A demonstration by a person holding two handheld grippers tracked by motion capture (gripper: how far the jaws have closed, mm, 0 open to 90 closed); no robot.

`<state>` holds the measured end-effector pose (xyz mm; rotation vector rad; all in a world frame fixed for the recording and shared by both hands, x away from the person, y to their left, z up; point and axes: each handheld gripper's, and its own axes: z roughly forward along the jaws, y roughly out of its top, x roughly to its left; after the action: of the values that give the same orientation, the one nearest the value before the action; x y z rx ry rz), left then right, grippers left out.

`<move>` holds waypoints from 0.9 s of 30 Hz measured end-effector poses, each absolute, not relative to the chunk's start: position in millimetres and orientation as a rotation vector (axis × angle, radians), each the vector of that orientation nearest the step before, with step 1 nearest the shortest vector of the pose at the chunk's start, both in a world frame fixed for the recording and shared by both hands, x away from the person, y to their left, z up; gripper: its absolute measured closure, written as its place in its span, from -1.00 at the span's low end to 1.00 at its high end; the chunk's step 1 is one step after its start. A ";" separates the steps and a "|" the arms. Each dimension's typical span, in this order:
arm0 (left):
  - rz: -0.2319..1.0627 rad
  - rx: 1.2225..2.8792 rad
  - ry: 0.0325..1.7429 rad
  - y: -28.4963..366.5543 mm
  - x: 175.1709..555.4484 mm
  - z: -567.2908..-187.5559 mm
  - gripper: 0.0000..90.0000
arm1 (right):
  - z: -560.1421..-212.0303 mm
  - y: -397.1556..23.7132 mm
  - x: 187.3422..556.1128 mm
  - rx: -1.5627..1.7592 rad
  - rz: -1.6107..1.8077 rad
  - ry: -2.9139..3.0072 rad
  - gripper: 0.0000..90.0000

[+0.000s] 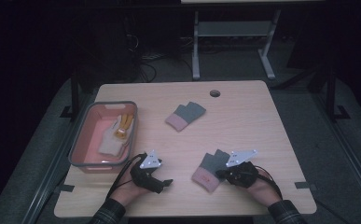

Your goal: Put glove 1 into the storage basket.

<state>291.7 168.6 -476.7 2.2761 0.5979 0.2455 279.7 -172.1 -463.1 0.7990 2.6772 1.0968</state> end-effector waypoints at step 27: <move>0.248 2.269 0.594 168.6 292.0 -477.4 -0.72 | -469.3 -263.9 318.2 1.230 1.016 2.320 -0.27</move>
<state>292.0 168.6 -477.4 2.2690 0.5936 0.2479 318.2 -263.9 -469.3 1.2303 2.3205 1.0162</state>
